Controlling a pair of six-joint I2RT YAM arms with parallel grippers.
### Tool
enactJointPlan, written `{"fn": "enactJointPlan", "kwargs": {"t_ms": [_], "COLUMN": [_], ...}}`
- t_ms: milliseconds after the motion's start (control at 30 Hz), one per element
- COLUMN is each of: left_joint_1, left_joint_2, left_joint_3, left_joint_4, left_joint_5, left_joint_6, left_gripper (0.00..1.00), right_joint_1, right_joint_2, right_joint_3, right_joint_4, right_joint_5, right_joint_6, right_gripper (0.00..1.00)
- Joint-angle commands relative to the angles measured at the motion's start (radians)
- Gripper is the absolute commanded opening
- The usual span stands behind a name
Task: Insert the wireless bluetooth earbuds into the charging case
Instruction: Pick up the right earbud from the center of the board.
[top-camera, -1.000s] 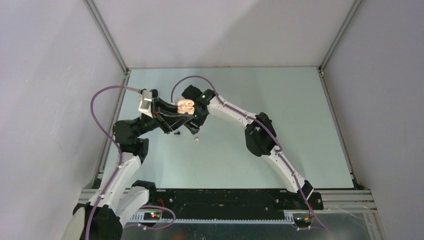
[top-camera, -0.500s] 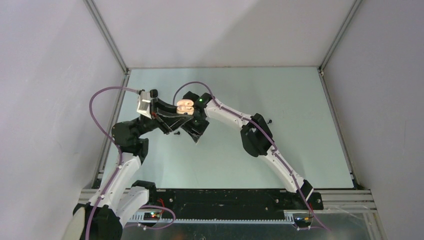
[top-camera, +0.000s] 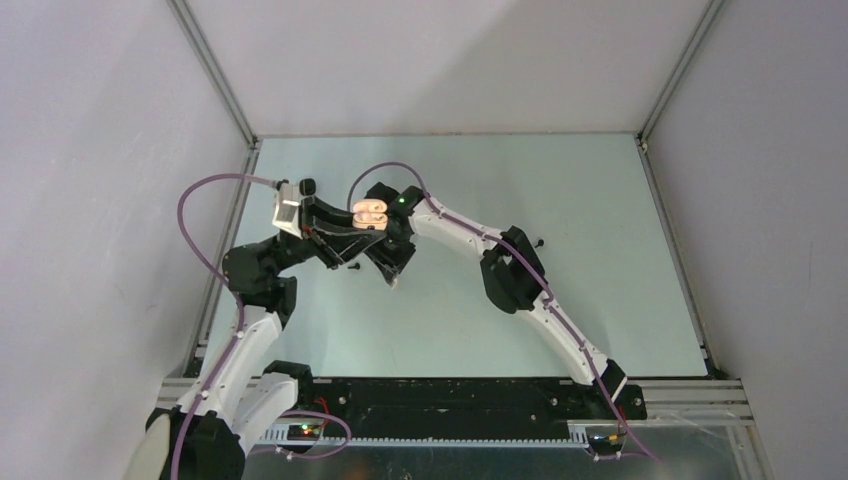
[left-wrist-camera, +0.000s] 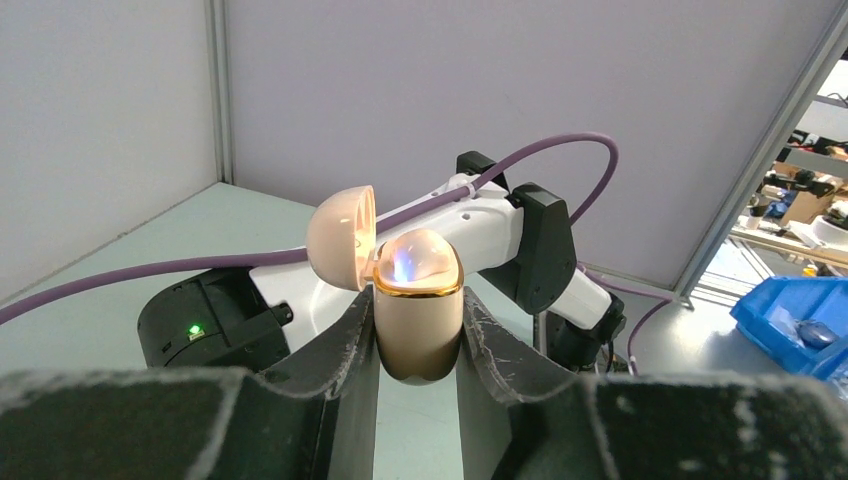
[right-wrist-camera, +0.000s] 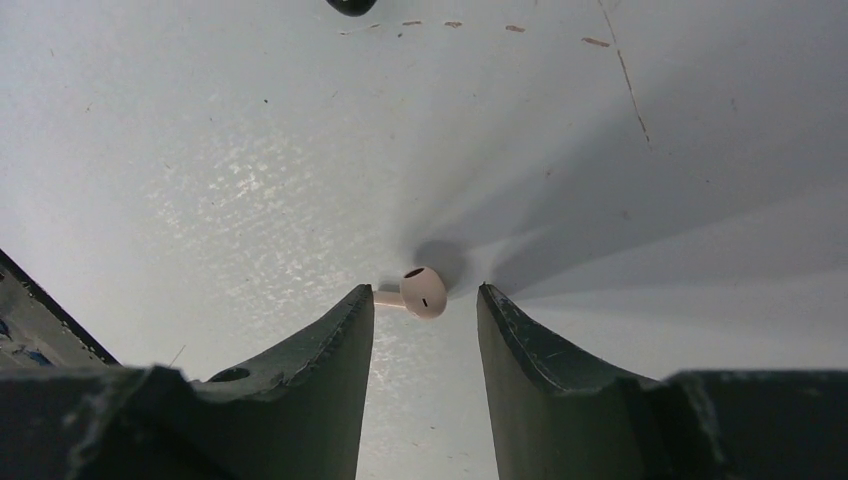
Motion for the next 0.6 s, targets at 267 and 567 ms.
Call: {"fn": "enactJointPlan", "kwargs": {"t_ms": [267,567], "left_joint_1": [0.01,0.01], "left_joint_2": [-0.015,-0.015], "left_joint_3": [-0.01,-0.008], "left_joint_4": [0.057,0.056], "left_joint_5": [0.006,0.005], "left_joint_6": [-0.025,-0.029], "left_gripper": [0.05,0.05], "right_joint_1": [0.021,0.028], "right_joint_2": [0.024,-0.037], "right_joint_3": [0.006,-0.017], "right_joint_4": [0.007,0.033], "right_joint_5": [0.04,0.082], "right_joint_6": [0.006,-0.044], "right_gripper": [0.32,0.06]}}
